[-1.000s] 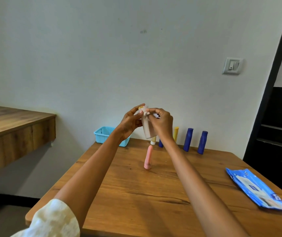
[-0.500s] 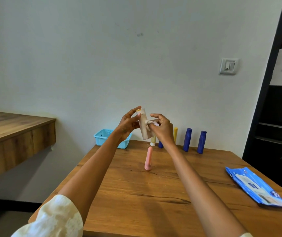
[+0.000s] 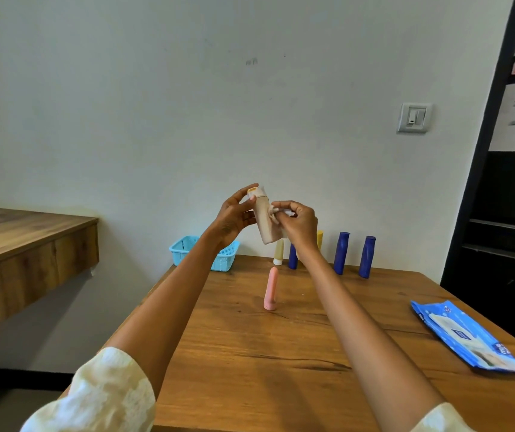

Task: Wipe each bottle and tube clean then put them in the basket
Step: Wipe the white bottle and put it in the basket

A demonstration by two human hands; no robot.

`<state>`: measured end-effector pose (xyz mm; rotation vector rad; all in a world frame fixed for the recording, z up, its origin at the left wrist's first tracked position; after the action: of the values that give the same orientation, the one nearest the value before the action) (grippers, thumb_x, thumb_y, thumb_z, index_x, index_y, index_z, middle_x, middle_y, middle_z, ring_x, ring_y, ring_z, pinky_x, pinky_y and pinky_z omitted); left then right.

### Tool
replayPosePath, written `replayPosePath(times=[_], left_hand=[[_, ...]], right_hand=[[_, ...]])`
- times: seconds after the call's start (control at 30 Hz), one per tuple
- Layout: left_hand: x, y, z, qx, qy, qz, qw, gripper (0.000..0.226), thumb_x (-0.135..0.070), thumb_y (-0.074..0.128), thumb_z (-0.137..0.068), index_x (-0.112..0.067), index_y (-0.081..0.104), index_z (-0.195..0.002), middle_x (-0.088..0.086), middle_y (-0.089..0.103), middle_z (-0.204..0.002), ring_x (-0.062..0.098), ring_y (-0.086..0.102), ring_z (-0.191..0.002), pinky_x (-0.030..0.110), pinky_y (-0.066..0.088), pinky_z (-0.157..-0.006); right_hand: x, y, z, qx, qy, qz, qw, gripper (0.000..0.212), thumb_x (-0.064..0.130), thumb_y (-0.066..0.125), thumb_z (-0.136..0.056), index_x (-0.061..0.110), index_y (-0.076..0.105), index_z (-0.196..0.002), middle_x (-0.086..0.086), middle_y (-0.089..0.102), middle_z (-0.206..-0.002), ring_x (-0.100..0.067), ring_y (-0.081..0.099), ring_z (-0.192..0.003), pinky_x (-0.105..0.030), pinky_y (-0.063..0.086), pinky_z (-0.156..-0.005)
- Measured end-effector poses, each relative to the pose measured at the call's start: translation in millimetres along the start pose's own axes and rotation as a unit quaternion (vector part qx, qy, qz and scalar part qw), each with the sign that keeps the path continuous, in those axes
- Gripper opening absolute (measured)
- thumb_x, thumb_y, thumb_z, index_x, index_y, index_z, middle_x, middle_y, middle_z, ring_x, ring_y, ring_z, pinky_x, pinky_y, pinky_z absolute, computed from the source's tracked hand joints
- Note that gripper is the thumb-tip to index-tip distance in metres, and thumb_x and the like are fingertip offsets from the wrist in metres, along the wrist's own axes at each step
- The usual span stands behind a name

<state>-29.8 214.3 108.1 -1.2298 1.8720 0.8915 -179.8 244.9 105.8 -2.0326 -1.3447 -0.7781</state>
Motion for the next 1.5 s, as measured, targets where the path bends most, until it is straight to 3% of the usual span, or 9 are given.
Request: replayPosePath(times=[0.13, 0.33, 0.57, 0.73, 0.87, 0.97, 1.07, 1.3, 1.5], left_hand=[[-1.9, 2.2, -2.8, -0.014, 0.003, 0.003, 1.0, 0.032, -0.017, 0.048, -0.096, -0.019, 0.049, -0.128, 0.015, 0.056, -0.121, 0.024, 0.064, -0.094, 0.031, 0.057, -0.078], [0.8, 0.1, -3.2, -0.01, -0.003, 0.004, 1.0, 0.032, -0.018, 0.048, -0.096, -0.021, 0.049, -0.128, 0.019, 0.052, -0.13, 0.026, 0.061, -0.102, 0.033, 0.056, -0.082], [-0.2, -1.3, -3.4, -0.026, 0.004, -0.005, 1.0, 0.032, -0.02, 0.051, -0.095, -0.021, 0.05, -0.127, 0.019, 0.054, -0.127, 0.028, 0.062, -0.101, 0.035, 0.056, -0.083], [3.8, -0.2, 1.5, -0.046, 0.005, -0.001, 0.999, 0.031, -0.02, 0.053, -0.094, -0.021, 0.051, -0.125, 0.013, 0.056, -0.122, 0.025, 0.064, -0.095, 0.032, 0.057, -0.081], [3.0, 3.2, 0.9, -0.085, 0.011, 0.013, 0.996, 0.03, -0.02, 0.055, -0.093, -0.021, 0.053, -0.123, 0.012, 0.058, -0.118, 0.023, 0.066, -0.089, 0.029, 0.057, -0.074], [0.8, -1.0, 0.7, -0.089, 0.013, -0.001, 0.996, 0.033, -0.019, 0.057, -0.092, -0.02, 0.053, -0.124, 0.012, 0.055, -0.12, 0.025, 0.064, -0.094, 0.03, 0.058, -0.075], [1.3, -2.5, 2.4, -0.092, 0.011, 0.003, 0.996, 0.035, -0.02, 0.058, -0.091, -0.019, 0.052, -0.126, 0.012, 0.053, -0.122, 0.028, 0.061, -0.099, 0.033, 0.057, -0.078], [-4.2, 1.5, 0.8, -0.103, 0.011, -0.002, 0.995, 0.035, -0.019, 0.055, -0.093, -0.018, 0.05, -0.128, 0.013, 0.054, -0.122, 0.026, 0.061, -0.099, 0.034, 0.056, -0.08], [0.0, 5.4, 5.6, -0.083, 0.0, -0.007, 0.997, 0.031, -0.018, 0.056, -0.092, -0.021, 0.052, -0.123, 0.013, 0.055, -0.121, 0.028, 0.062, -0.1, 0.034, 0.057, -0.079]], right_hand=[[7.6, 1.8, 8.5, 0.025, -0.038, 0.006, 0.999, 0.019, 0.009, 0.062, -0.087, 0.007, 0.07, -0.105, -0.003, 0.066, -0.111, -0.007, 0.054, -0.099, -0.002, 0.042, -0.066], [-13.9, -13.3, 9.8, 0.017, 0.035, -0.005, 0.999, 0.018, 0.011, 0.063, -0.087, 0.008, 0.07, -0.104, -0.006, 0.068, -0.11, -0.011, 0.058, -0.102, -0.01, 0.044, -0.072], [-3.3, -5.5, 24.6, 0.047, -0.015, 0.007, 0.999, 0.016, 0.009, 0.064, -0.086, 0.008, 0.071, -0.101, -0.001, 0.067, -0.106, -0.005, 0.054, -0.095, 0.0, 0.042, -0.062], [-6.8, -11.2, 19.1, 0.027, 0.013, 0.015, 0.999, 0.017, 0.009, 0.063, -0.087, 0.007, 0.071, -0.102, -0.006, 0.068, -0.108, -0.013, 0.059, -0.102, -0.003, 0.042, -0.062], [8.5, 1.3, 21.1, 0.033, -0.04, 0.033, 0.998, 0.019, 0.01, 0.064, -0.086, 0.007, 0.07, -0.104, -0.008, 0.067, -0.11, -0.01, 0.056, -0.097, 0.0, 0.042, -0.059], [-2.2, 4.0, 29.6, 0.05, -0.03, 0.051, 0.997, 0.017, 0.009, 0.065, -0.085, 0.008, 0.071, -0.101, -0.006, 0.067, -0.108, -0.008, 0.056, -0.096, -0.001, 0.042, -0.063], [-11.3, -5.8, 25.7, 0.033, 0.012, 0.039, 0.999, 0.017, 0.01, 0.064, -0.086, 0.008, 0.071, -0.101, -0.006, 0.069, -0.108, -0.015, 0.059, -0.103, -0.013, 0.044, -0.075], [-5.7, -3.7, 27.4, 0.05, -0.013, 0.036, 0.998, 0.016, 0.008, 0.064, -0.086, 0.007, 0.072, -0.1, -0.007, 0.069, -0.107, -0.01, 0.057, -0.099, -0.005, 0.042, -0.071], [-9.3, -7.1, 18.1, 0.025, 0.013, 0.033, 0.999, 0.017, 0.01, 0.062, -0.087, 0.009, 0.071, -0.101, -0.007, 0.069, -0.106, -0.017, 0.061, -0.102, -0.013, 0.045, -0.073]])
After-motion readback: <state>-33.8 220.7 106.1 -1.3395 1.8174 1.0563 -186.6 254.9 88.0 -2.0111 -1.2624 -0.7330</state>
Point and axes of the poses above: each hand's wrist, its own z-axis away from the middle knuckle, its own y-axis out of the palm, x = y × z, the point moved 3 cm from there along -z, towards the middle knuckle
